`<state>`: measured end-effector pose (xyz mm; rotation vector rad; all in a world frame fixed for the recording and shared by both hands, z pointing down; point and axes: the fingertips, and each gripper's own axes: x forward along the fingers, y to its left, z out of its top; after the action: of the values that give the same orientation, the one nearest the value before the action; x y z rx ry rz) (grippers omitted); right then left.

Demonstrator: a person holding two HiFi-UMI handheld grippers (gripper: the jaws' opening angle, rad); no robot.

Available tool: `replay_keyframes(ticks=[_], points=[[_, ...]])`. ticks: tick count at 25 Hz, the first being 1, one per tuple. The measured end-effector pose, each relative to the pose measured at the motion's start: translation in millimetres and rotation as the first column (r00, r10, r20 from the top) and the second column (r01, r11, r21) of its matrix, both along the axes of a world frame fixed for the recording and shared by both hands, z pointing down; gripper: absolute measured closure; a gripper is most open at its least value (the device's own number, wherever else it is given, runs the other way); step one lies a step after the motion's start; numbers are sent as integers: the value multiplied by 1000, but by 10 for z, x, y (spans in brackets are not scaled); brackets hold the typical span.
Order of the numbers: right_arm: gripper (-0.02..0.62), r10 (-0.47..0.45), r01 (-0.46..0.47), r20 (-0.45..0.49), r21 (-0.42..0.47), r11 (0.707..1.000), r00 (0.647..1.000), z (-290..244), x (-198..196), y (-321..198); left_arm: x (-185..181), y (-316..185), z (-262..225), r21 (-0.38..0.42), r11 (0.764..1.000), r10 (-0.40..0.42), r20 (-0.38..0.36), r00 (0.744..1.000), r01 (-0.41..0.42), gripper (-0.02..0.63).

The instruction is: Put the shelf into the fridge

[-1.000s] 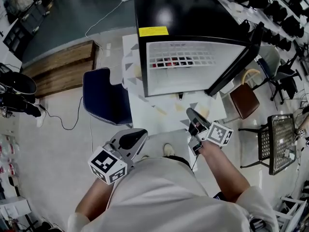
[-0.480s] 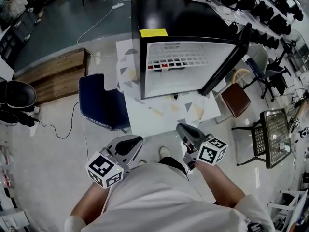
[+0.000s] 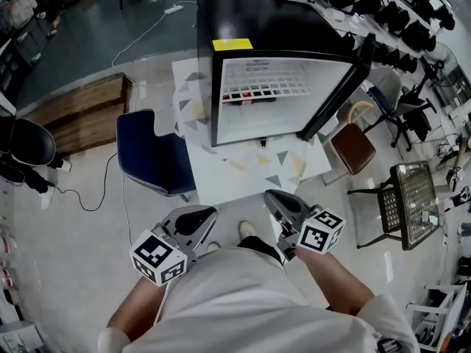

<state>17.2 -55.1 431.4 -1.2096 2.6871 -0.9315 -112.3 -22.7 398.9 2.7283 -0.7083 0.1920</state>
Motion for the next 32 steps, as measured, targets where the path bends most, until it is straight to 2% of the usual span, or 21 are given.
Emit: replay_keyframes(ticks=[19, 32], points=[[588, -5, 8, -57, 50, 999, 998, 0, -106, 303, -104, 227, 96, -9, 1000, -11, -10, 1000, 11, 583], [588, -33, 45, -112, 103, 994, 993, -57, -186, 277, -203, 212, 107, -13, 999, -47, 2, 999, 47, 583]])
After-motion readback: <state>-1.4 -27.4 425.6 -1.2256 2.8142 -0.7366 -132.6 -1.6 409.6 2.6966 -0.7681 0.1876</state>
